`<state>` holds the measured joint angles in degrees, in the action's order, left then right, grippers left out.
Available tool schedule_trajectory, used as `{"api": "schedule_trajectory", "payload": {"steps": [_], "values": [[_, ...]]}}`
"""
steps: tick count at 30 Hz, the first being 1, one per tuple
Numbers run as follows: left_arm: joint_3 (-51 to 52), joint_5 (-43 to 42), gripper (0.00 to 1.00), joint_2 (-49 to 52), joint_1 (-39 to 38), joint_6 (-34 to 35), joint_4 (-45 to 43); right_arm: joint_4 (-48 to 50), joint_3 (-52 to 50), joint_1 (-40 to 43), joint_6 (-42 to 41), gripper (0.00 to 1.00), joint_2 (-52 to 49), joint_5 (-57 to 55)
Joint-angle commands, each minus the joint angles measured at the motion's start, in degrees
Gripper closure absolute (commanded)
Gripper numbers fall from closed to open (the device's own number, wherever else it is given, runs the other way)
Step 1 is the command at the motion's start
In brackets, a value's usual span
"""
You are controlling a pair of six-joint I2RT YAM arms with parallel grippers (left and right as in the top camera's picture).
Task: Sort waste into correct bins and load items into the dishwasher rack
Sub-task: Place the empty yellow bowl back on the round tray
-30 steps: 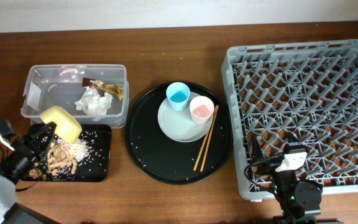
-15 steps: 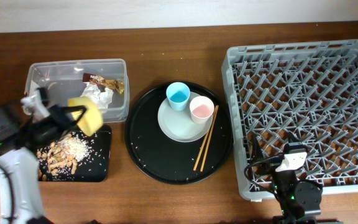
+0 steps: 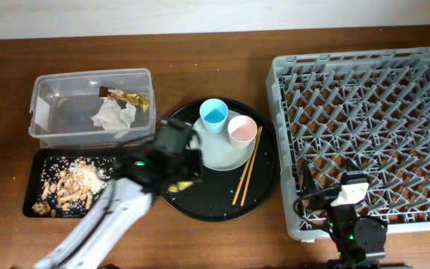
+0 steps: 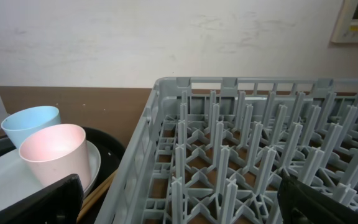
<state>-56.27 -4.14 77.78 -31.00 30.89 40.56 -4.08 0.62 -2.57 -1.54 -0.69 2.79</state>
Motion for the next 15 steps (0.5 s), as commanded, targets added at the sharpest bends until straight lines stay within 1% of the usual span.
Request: {"api": "schedule_trajectory", "payload": {"steps": [1,4,6,7,8,9,12,15], "values": [[-0.6,3.5,0.99,6.3,-5.1,2.6,0.3,-0.2,-0.3,0.0,-0.5,0.02,0.2,-0.3],[-0.6,3.5,1.00,11.0,-7.8,3.7,0.2,-0.2,-0.3,0.0,-0.5,0.02,0.2,-0.3],[-0.7,3.5,0.99,10.8,-7.9,3.6,0.5,-0.2,-0.3,0.0,-0.5,0.02,0.2,-0.3],[-0.8,3.0,0.70,10.6,-7.8,3.6,0.5,-0.2,-0.3,0.0,-0.5,0.02,0.2,-0.3],[-0.9,2.0,0.56,10.6,-7.8,3.6,0.5,-0.2,-0.3,0.0,-0.5,0.02,0.2,-0.3],[-0.9,1.8,0.47,10.6,-7.8,3.6,0.5,-0.2,-0.3,0.0,-0.5,0.02,0.2,-0.3],[-3.4,2.3,0.42,9.7,-7.7,1.8,1.2,-0.2,-0.3,0.0,-0.5,0.02,0.2,-0.3],[-9.7,5.6,0.39,7.8,-5.6,0.7,5.9,-0.2,-0.3,0.0,-0.5,0.02,0.2,-0.3]]}}
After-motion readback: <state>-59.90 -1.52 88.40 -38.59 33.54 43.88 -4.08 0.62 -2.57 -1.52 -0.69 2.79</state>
